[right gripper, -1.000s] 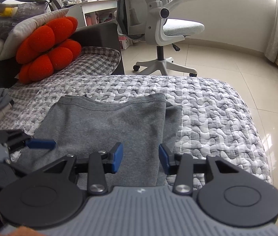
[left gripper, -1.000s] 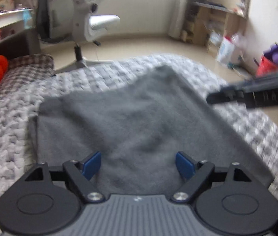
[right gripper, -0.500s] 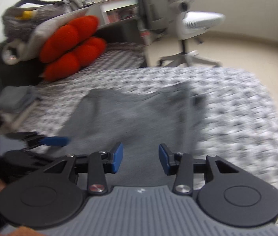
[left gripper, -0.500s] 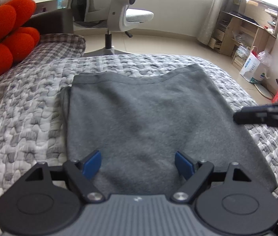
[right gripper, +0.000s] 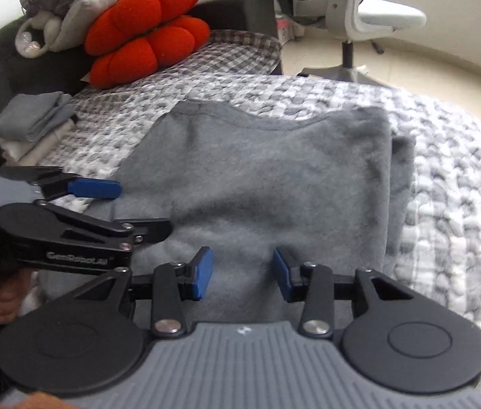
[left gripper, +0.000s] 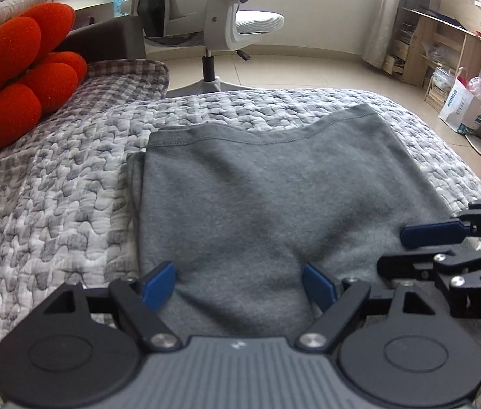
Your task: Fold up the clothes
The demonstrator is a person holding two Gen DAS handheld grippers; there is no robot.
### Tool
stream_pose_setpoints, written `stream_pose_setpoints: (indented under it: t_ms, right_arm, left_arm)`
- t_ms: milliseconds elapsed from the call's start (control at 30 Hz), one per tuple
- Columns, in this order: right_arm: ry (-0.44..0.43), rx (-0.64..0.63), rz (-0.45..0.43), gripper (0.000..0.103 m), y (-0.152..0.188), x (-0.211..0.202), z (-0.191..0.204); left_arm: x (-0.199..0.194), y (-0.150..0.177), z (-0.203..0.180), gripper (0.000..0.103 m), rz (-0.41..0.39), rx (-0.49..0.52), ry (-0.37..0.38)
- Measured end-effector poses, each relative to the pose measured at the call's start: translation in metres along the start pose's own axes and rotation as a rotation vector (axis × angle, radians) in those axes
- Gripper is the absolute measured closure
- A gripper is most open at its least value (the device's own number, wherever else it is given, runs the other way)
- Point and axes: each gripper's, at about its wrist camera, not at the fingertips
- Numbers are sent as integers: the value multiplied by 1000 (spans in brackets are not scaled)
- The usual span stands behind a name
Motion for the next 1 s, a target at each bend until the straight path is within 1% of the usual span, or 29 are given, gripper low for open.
stream_pose_setpoints:
  t_ms: [100,167,267,300,333,433,600,733,833,933,1000]
  right_arm:
    - [38,-28,-19,60,-1,2,-1]
    - [46,-17,-26,61,-3,1,-4]
    - [67,2,-36,60,-4,-3,-11]
    - [76,7,-39,60,-4,-4,-12]
    - [83,12,-41,59,-5,-6,-14]
    - [90,19,-51,58,-5,-9,-15]
    - [81,3,-70,58,-5,-15,-11]
    - [77,-13,-79,58,-5,-17,-5]
    - [77,-19,-76,58,-5,-16,-4]
    - [79,-24,-72,58,-4,-17,-5]
    - [79,-30,-74,58,-2,-18,-4]
  left_arm:
    - [0,0,2,18,-6,8,-9]
    - [-2,1,5,18,-15,-1,-9]
    - [-12,2,3,20,-67,33,-34]
    - [-13,3,4,20,-71,36,-27]
    - [-10,3,5,20,-59,28,-21]
    - [-3,3,10,20,-28,6,-6]
    - [-5,0,14,20,-48,-4,-10]
    - [1,1,21,20,-27,-44,0]
    - [0,0,26,20,-28,-63,-12]
    - [-2,0,29,21,-32,-89,-5]
    - [0,0,29,21,-21,-89,-2]
Point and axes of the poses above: each gripper's, at about its wrist camera, not at the fingertips, and x roughly the way its jaws point, z to its left, y to its underside, and after that the axes turned 7 degrees about x, right-handed
